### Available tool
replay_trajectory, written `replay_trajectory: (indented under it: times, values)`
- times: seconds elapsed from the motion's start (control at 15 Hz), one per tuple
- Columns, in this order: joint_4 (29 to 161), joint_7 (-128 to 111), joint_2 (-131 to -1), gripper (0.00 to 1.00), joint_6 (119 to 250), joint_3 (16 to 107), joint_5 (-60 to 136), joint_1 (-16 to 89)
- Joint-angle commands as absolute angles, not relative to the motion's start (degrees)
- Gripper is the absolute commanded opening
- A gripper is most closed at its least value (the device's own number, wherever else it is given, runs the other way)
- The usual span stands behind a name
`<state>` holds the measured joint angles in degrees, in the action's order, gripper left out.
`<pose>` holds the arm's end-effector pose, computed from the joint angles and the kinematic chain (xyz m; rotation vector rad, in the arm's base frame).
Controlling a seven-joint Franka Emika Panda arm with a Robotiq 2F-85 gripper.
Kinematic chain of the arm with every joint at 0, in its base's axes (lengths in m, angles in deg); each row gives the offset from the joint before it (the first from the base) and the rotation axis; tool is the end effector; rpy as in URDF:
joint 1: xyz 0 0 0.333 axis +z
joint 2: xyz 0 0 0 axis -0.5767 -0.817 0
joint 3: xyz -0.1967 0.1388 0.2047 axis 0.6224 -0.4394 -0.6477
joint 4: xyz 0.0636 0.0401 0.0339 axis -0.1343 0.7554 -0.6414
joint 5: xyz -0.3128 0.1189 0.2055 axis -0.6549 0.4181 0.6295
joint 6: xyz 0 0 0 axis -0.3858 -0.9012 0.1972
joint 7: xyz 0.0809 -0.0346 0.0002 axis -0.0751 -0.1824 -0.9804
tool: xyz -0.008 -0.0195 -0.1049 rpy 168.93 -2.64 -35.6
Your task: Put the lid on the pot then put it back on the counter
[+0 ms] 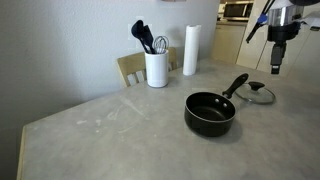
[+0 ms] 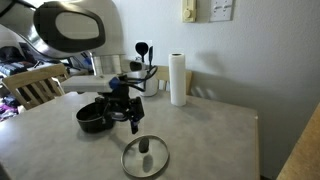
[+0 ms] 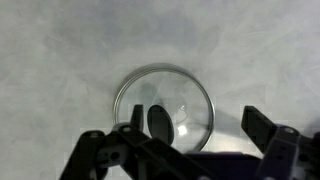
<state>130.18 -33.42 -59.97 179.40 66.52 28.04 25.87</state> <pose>0.4983 -0.1734 0.2815 2.9815 0.2920 -0.3068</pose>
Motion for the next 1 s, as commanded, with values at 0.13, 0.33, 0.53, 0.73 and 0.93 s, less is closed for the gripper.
replay_trajectory:
  times: [0.13,0.33,0.53,0.73,0.93]
  values:
    - [129.56,-44.36,-62.99,1.0,182.05,65.76,33.21,23.01]
    - [129.33,-44.94,-63.71,1.0,182.22,65.7,33.58,22.65]
    - [129.22,-44.44,-64.43,1.0,184.23,65.63,32.58,22.99]
    - [128.43,-45.39,-66.76,1.0,188.16,65.46,32.66,22.49]
    - [127.74,-45.77,-69.65,1.0,193.08,65.22,32.62,22.06]
